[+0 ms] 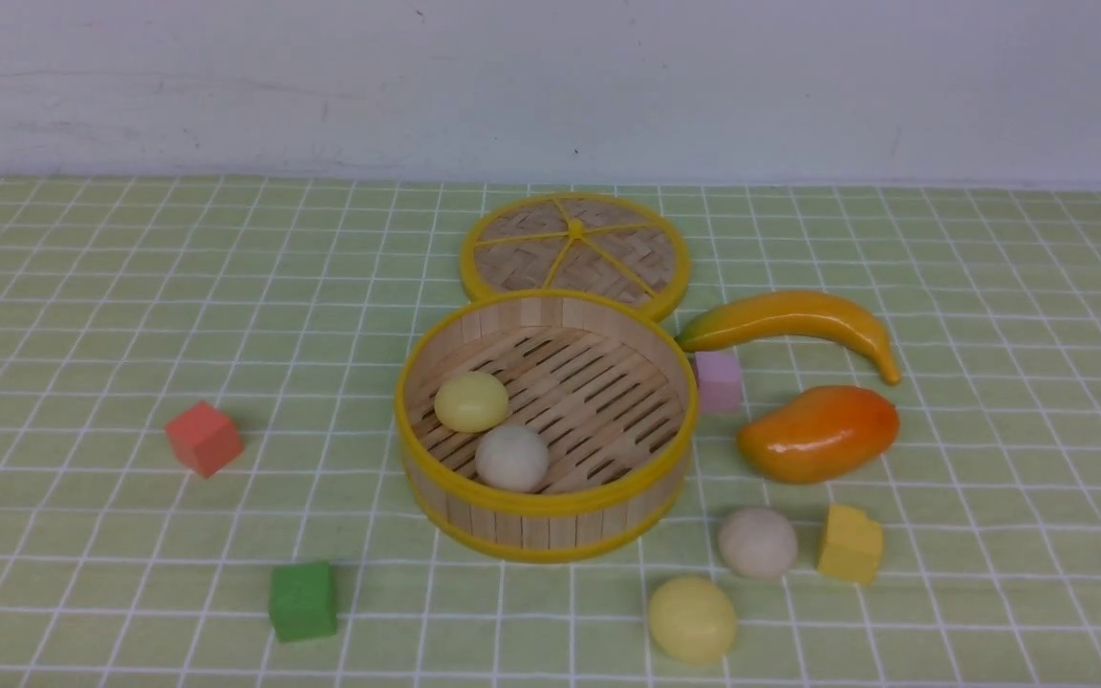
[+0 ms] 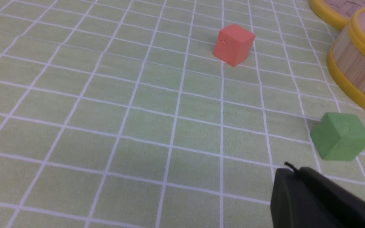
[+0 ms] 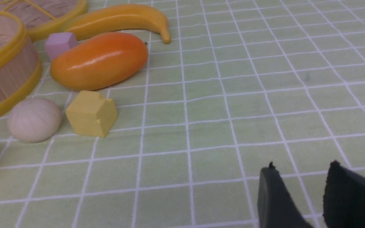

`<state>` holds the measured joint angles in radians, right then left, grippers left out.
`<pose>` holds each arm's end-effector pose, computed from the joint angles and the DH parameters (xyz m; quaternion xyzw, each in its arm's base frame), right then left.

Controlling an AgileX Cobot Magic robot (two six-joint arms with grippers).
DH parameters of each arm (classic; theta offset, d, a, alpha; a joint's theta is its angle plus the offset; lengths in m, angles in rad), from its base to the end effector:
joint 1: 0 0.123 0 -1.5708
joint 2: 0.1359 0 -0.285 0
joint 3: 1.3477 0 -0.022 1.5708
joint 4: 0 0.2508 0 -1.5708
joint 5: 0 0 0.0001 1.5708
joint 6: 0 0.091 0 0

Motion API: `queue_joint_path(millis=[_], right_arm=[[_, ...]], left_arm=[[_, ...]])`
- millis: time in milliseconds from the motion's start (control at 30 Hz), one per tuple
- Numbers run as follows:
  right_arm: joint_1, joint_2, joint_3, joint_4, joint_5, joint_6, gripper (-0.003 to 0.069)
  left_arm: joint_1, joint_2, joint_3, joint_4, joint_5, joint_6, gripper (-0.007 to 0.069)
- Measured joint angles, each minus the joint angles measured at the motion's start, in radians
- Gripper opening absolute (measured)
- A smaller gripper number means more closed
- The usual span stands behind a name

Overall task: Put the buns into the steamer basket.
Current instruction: Use the right arm to grab a steamed stuffed bun

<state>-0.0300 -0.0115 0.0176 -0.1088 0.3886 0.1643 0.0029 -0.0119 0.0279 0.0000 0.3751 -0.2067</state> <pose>0.0519 -0.0053 0.1732 0.0499 0.8048 -0.0067 0.5914 0.0526 0.0002 0.1707 -0.0843 0.8016 -0.0602 0.5889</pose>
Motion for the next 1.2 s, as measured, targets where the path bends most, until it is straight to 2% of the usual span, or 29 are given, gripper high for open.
queue_joint_path(millis=[167, 300, 367, 533, 933, 1033, 1200], right_arm=[[0.000, 0.000, 0.001, -0.173, 0.000, -0.002, 0.0241], [0.000, 0.000, 0.005, -0.262, -0.006, 0.026, 0.0241], [0.000, 0.000, 0.007, -0.272, -0.019, 0.053, 0.0241], [0.000, 0.000, 0.010, -0.283, -0.158, 0.212, 0.0241], [0.000, 0.000, 0.010, -0.351, -0.234, 0.263, 0.0241], [0.000, 0.000, 0.010, -0.328, -0.372, 0.359, 0.0241], [0.000, 0.000, 0.010, -0.312, -0.586, 0.437, 0.0241]], left_arm=[[0.000, 0.000, 0.000, 0.000, 0.000, 0.000, 0.0018], [0.000, 0.000, 0.000, 0.000, 0.000, 0.000, 0.0018], [0.000, 0.000, 0.000, 0.000, 0.000, 0.000, 0.0018], [0.000, 0.000, 0.000, 0.000, 0.000, 0.000, 0.0021], [0.000, 0.000, 0.000, 0.000, 0.000, 0.000, 0.0021], [0.000, 0.000, 0.000, 0.000, 0.000, 0.000, 0.0024], [0.000, 0.000, 0.000, 0.000, 0.000, 0.000, 0.0029]])
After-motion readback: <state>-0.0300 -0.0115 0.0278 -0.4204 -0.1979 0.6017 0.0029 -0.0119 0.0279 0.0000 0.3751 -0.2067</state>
